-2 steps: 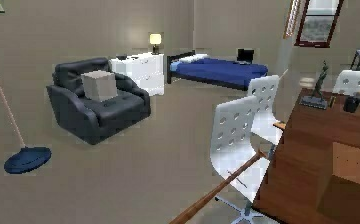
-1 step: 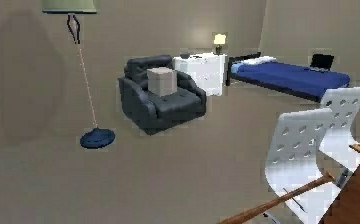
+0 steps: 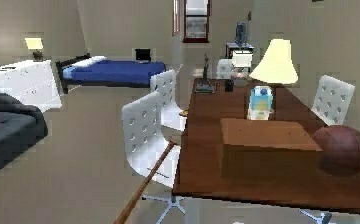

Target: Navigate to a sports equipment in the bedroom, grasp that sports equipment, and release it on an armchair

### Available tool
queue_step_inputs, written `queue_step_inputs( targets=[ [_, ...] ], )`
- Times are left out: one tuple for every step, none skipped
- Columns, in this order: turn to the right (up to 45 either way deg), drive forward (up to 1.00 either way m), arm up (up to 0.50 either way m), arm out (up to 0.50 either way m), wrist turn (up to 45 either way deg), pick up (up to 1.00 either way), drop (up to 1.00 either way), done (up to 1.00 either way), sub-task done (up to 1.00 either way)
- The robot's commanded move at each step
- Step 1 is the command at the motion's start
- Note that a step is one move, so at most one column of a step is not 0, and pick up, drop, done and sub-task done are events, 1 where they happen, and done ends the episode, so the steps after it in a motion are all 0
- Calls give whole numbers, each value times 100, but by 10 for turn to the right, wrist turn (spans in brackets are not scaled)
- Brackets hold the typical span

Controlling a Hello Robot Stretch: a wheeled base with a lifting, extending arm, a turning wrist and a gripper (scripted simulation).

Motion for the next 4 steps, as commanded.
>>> queue_step_inputs(
  targets=[
    [450, 0, 0, 0, 0, 0, 0, 0, 0],
    [450, 0, 0, 0, 0, 0, 0, 0, 0],
    [120, 0, 0, 0, 0, 0, 0, 0, 0],
    [0, 30, 0, 0, 0, 0, 0, 0, 0]
  ],
)
